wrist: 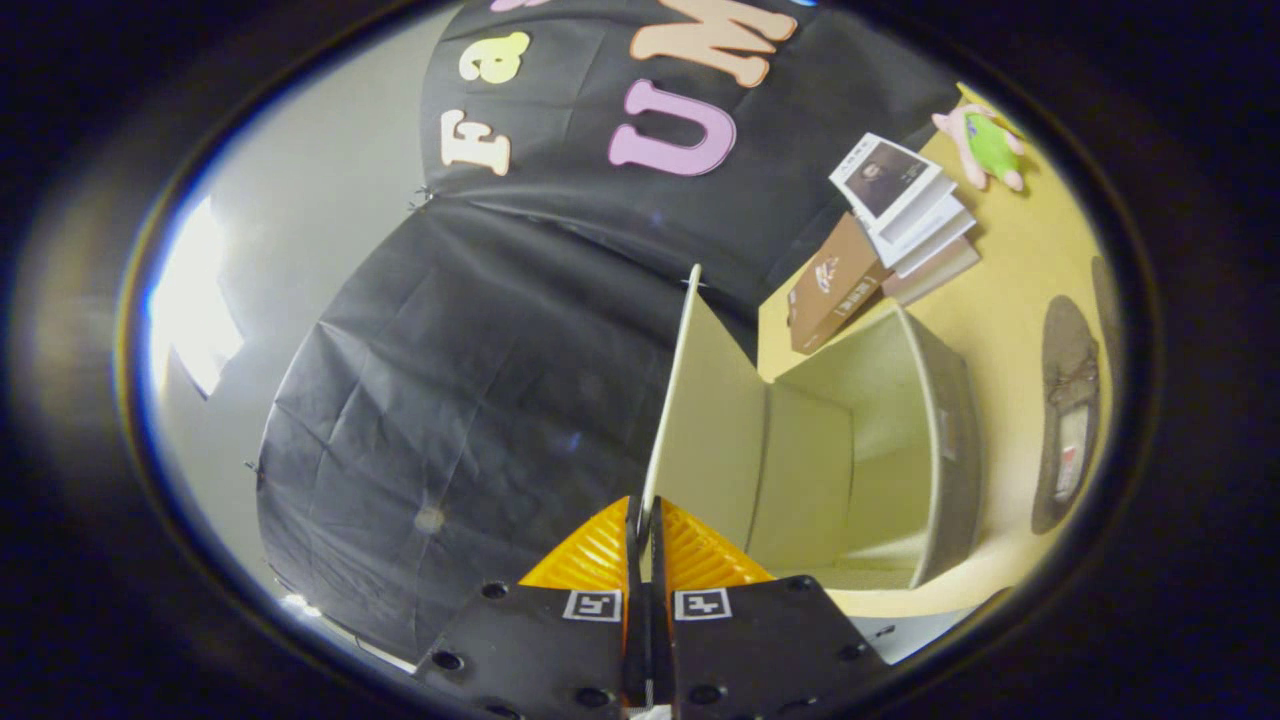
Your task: Open the storage box then place both shoes into the box .Put the left shoe in first, then the right shoe, with the right side of both shoes facing outward in a uniform manner.
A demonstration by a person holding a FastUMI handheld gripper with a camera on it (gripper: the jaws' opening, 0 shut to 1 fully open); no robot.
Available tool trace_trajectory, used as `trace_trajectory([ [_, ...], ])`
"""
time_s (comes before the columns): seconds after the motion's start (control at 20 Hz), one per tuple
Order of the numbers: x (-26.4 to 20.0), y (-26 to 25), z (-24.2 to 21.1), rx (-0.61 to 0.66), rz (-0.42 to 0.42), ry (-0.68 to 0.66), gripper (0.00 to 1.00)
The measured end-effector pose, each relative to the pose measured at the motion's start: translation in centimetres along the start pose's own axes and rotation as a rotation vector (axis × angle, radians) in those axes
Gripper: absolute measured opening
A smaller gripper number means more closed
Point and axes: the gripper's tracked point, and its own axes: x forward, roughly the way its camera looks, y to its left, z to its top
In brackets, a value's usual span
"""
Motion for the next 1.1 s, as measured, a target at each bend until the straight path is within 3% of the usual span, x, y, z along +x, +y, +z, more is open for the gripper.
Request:
trace_trajectory([
  [0.5,9.7,5.3,-5.9,-0.072,0.033,0.133,0.06],
  [0.85,15.3,5.4,-11.3,-0.178,-0.027,0.233,0.06],
  [1.1,17.0,6.0,-12.6,-0.182,-0.025,0.258,0.41],
])
